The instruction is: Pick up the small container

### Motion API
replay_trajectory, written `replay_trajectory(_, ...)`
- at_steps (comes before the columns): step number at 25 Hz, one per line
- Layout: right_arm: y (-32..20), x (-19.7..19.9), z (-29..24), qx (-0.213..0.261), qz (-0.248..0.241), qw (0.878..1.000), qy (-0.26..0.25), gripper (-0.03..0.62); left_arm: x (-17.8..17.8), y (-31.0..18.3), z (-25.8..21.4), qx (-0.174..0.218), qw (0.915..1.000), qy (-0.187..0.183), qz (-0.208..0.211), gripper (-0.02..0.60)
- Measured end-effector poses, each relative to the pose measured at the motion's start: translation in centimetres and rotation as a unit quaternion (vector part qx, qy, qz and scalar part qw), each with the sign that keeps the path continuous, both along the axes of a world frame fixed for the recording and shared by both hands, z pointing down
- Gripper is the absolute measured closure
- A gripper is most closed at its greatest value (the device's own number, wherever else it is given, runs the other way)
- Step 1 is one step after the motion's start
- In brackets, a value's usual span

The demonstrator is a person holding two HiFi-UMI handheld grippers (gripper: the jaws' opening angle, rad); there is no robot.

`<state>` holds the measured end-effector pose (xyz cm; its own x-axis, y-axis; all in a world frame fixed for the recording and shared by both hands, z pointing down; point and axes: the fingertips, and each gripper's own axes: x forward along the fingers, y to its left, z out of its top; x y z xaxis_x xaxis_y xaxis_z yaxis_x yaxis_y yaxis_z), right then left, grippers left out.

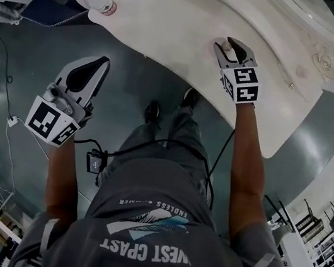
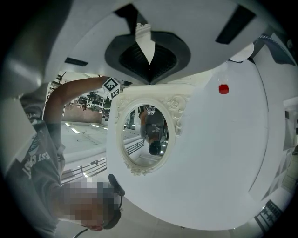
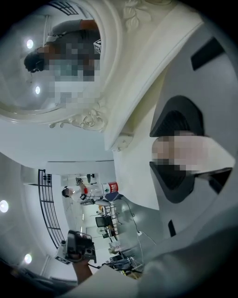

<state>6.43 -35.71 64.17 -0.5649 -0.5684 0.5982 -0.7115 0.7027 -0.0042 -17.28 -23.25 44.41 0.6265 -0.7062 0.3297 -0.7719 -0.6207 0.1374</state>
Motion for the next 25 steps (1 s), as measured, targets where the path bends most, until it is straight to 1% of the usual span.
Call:
replay_trajectory(1, -0.1, 0.1, 0.2, 0.003, 0.006, 1.0, -0.003, 0.424, -0.1, 0.1, -0.1, 0.001, 1.0, -0.001, -0.001, 0.566)
replay_trajectory(5, -0.4, 0.2, 0.1, 0.015, 0.026, 0.999, -0.012, 0.428, -0.4, 0.5, -0.2, 0.002, 1.0, -0.002, -0.004, 0.566)
replay_trajectory(9, -0.3, 0.5, 0.2, 0.008, 0.051, 0.999, -0.018, 0.43, -0.7, 1.1, -0.6, 0.007, 0.9999, -0.004, -0.008, 0.566)
replay_trajectory(12, -0.3, 1.0, -0.4, 0.007, 0.058, 0.998, -0.023, 0.43, -0.9, 0.9, -1.1, 0.017, 0.9998, -0.003, -0.01, 0.566)
replay_trajectory(18, -0.1, 1.2, -3.4, 0.022, 0.058, 0.998, -0.029, 0.43, -1.7, 1.0, -2.0, 0.036, 0.9993, -0.002, -0.014, 0.566)
replay_trajectory(25, 1.0, 1.0, -8.9, 0.045, 0.065, 0.996, -0.033, 0.43, -2.5, 1.5, -4.4, 0.062, 0.9981, 0.003, -0.003, 0.566)
